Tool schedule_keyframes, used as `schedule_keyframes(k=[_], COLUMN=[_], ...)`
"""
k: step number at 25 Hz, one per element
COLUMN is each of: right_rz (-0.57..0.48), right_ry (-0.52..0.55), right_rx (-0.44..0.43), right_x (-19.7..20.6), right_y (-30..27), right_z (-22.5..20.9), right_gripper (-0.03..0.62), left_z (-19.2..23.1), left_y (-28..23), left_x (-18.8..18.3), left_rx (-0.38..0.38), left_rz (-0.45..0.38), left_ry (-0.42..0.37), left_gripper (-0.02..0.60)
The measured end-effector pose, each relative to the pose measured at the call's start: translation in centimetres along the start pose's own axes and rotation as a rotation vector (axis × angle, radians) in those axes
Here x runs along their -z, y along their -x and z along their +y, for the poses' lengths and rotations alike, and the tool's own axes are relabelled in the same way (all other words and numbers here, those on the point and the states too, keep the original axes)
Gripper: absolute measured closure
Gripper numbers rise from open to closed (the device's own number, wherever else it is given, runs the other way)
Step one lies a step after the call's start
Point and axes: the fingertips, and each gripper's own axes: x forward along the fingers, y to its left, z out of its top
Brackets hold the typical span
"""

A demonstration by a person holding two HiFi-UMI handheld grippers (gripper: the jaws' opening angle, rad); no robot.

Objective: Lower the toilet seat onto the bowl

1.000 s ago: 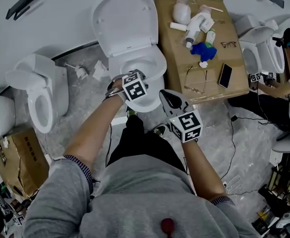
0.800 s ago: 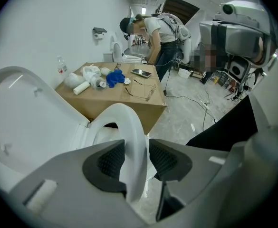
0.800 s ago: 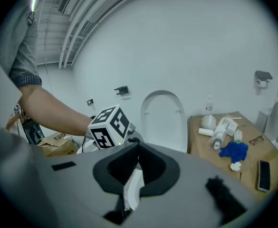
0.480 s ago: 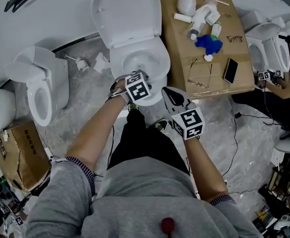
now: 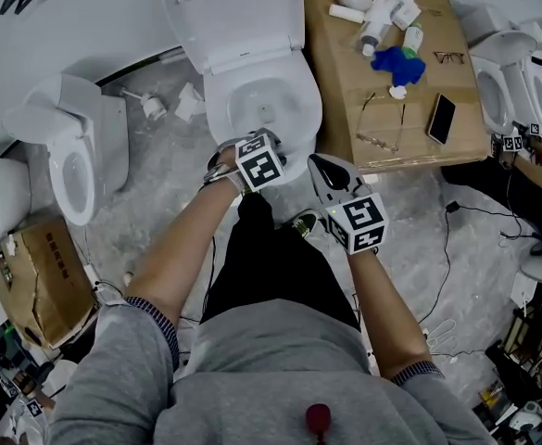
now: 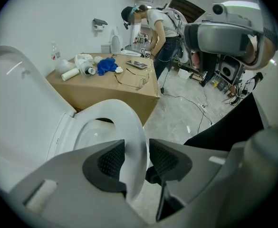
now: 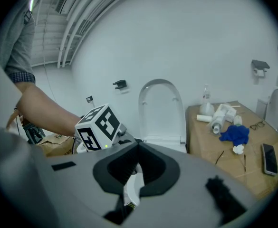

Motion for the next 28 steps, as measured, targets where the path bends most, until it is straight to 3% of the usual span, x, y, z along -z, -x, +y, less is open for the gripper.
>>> schedule_keyframes(k=[28], right_rz=[0.029], right_ry=[-0.039], right_rx=[0.016], right_x=[10.0], right_y=[-3.8], right_z=[-2.8], right_gripper=[0.580], left_z=[-3.6], left_y=[-8.3], left_x=[3.7], left_rx=[0.057], left_rz=[-0.004], left_ry=[0.075], left_gripper=[0.410])
